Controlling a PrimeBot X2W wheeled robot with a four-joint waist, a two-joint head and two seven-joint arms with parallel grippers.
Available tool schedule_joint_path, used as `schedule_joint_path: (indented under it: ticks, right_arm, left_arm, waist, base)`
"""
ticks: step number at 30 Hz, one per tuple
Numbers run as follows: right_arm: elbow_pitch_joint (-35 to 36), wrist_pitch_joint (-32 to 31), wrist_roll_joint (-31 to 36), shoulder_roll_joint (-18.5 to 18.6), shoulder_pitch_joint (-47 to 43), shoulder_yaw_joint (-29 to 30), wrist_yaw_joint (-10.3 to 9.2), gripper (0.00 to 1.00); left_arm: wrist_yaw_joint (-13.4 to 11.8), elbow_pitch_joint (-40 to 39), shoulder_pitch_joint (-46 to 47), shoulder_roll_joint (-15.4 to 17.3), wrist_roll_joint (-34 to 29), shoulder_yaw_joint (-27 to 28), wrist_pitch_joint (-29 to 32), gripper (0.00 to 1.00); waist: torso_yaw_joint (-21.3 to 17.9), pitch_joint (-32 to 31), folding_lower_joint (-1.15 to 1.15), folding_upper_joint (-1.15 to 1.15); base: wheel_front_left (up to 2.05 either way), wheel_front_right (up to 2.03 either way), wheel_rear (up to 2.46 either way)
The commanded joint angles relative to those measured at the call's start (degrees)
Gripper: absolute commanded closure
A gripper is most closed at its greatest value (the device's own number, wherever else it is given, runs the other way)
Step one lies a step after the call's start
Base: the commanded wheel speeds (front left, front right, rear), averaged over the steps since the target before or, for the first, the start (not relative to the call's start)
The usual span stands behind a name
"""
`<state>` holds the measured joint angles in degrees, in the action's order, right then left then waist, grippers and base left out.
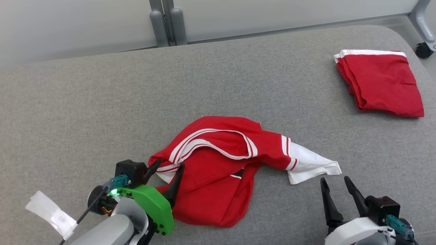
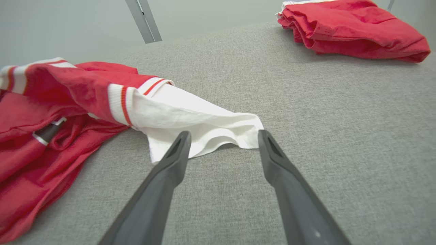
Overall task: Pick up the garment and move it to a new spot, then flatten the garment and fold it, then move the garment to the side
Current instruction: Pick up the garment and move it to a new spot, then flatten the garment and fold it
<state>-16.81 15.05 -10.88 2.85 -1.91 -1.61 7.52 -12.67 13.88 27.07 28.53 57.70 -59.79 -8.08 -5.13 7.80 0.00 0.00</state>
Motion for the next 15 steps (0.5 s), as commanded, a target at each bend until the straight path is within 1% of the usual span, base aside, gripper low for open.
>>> schedule_joint_path:
  ticks: [1,4,6,10,11,12,13,14,15]
  right_arm:
    - [0.2,0.2,0.2,0.1,0.6,-0.1,-0.06,0.0]
    - [0.2,0.2,0.2,0.1,0.6,0.0,-0.06,0.0]
    - [0.2,0.2,0.2,0.1,0.7,-0.1,-0.06,0.0]
    - [0.1,0.2,-0.1,0.1,1.0,-0.4,-0.06,0.0]
    - [0.1,0.2,-0.3,0.1,1.1,-0.4,-0.06,0.0]
    - [0.1,0.2,-0.3,0.1,1.1,-0.4,-0.06,0.0]
    - [0.1,0.2,-0.4,0.1,1.1,-0.4,-0.06,0.0]
    - [0.1,0.2,-0.4,0.1,1.1,-0.3,-0.06,0.0]
    - [0.1,0.2,-0.5,0.1,1.0,-0.3,-0.06,0.0]
  left_arm:
    - [0.4,0.7,0.9,-0.5,-0.4,-0.1,-0.2,0.0]
    - [0.9,2.4,1.9,-1.7,-0.7,-0.4,-0.5,0.0]
    - [1.1,3.5,2.4,-1.9,-1.2,-0.6,-0.5,0.0]
    - [0.7,6.0,3.2,-2.6,-0.9,-0.4,-0.3,0.0]
    - [0.8,6.4,3.4,-2.7,-0.8,-0.4,-0.2,0.05]
    - [0.9,6.7,3.4,-2.8,-0.7,-0.4,-0.1,0.46]
    - [1.1,7.1,3.5,-2.9,-0.6,-0.4,0.0,0.76]
    - [1.3,7.3,3.5,-2.9,-0.5,-0.3,0.0,1.0]
    - [1.6,7.5,3.6,-2.9,-0.5,-0.4,-0.1,1.0]
  waist:
    - [0.0,0.4,0.0,0.0]
    - [-0.1,0.8,0.0,0.0]
    - [-0.3,1.0,0.0,0.0]
    - [-0.8,1.4,0.0,0.0]
    - [-1.0,1.4,0.0,0.0]
    - [-1.1,1.5,0.0,0.0]
    - [-1.2,1.5,0.0,0.0]
    - [-1.2,1.5,0.0,0.0]
    - [-1.3,1.5,0.0,0.0]
  base:
    - [0.0,0.0,0.0]
    - [0.0,0.0,0.0]
    - [0.0,0.0,0.0]
    - [0.0,0.0,0.0]
    - [0.0,0.0,0.0]
    - [0.0,0.0,0.0]
    - [0.0,0.0,0.0]
    - [0.0,0.0,0.0]
    - [0.0,0.0,0.0]
